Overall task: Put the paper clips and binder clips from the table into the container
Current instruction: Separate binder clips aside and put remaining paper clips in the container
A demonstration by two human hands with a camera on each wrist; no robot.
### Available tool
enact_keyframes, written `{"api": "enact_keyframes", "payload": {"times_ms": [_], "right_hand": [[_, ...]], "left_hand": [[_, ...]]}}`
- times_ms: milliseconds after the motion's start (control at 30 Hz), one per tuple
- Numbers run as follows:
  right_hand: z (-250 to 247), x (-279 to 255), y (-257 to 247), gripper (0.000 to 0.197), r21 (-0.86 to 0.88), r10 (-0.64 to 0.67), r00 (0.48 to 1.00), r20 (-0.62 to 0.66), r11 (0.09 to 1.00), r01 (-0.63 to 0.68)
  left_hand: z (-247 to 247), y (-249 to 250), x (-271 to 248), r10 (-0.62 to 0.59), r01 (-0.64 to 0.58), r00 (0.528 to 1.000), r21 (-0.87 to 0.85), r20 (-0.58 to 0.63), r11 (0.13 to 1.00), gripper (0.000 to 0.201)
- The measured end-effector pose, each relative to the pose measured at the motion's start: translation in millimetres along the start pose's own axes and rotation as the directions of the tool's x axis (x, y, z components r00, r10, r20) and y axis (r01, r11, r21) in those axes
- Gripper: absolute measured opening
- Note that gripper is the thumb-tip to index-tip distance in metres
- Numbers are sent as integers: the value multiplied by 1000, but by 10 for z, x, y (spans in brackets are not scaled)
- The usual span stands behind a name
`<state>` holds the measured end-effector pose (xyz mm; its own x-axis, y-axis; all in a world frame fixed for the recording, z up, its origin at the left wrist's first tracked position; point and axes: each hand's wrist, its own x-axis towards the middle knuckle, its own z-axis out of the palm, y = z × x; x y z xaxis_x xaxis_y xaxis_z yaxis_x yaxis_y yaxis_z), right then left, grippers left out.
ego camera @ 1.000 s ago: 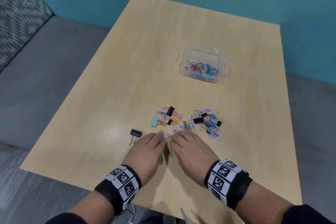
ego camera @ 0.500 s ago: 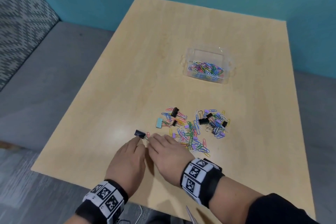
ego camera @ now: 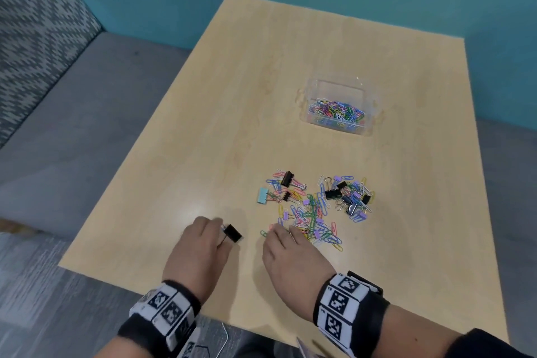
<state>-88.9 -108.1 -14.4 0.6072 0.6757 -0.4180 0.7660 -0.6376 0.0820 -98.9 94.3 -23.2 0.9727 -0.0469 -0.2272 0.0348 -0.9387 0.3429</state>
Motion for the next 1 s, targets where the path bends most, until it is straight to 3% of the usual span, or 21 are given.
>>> {"api": "enact_keyframes", "payload": {"times_ms": [67,100,200,267,367,433,533,633,733,833,900,1000], "right_hand": [[18,-9,-5,60,29,35,999,-15,999,-35],[33,-6,-22,61,52,46,999,-24,998,-45],[87,-23,-62,59,115,57,995,-79,992,-48],[100,-46,-62,57,125,70,990,-125,991,-54],[123,-110,-65,55,133,82,987,-139,989,-63],[146,-162,-65,54,145,64,988,-138,989,-44],[168,-197,-95,51,177,2,991,-130,984,21],[156,-73,-175,51,183,-46,987,-156,980,74],[53,191,-270,55,203,-39,982,-185,976,77],[-33,450,-320,61,226,-14,979,-202,972,60],[-24,519,-325,58,212,11,990,-140,977,19],[40,407,-285,60,184,57,991,-118,982,-35]], "left_hand": [[19,47,166,-96,97,995,-32,39,995,37],[45,79,239,-85,86,995,0,50,996,33],[78,220,364,14,-20,997,86,70,996,21],[90,292,358,102,-122,986,150,133,981,23],[170,314,364,194,-207,976,157,96,966,27],[167,271,357,126,-126,992,-1,23,992,15],[38,127,318,-92,75,994,-248,-60,966,3],[-45,-87,423,-318,247,944,-442,-92,862,10],[-47,-238,604,-452,360,891,-536,-46,764,13],[-23,-253,745,-490,384,872,-602,-12,700,10],[-47,-208,797,-477,367,879,-619,-13,694,5],[-134,-117,746,-341,258,932,-437,-123,862,22]]}}
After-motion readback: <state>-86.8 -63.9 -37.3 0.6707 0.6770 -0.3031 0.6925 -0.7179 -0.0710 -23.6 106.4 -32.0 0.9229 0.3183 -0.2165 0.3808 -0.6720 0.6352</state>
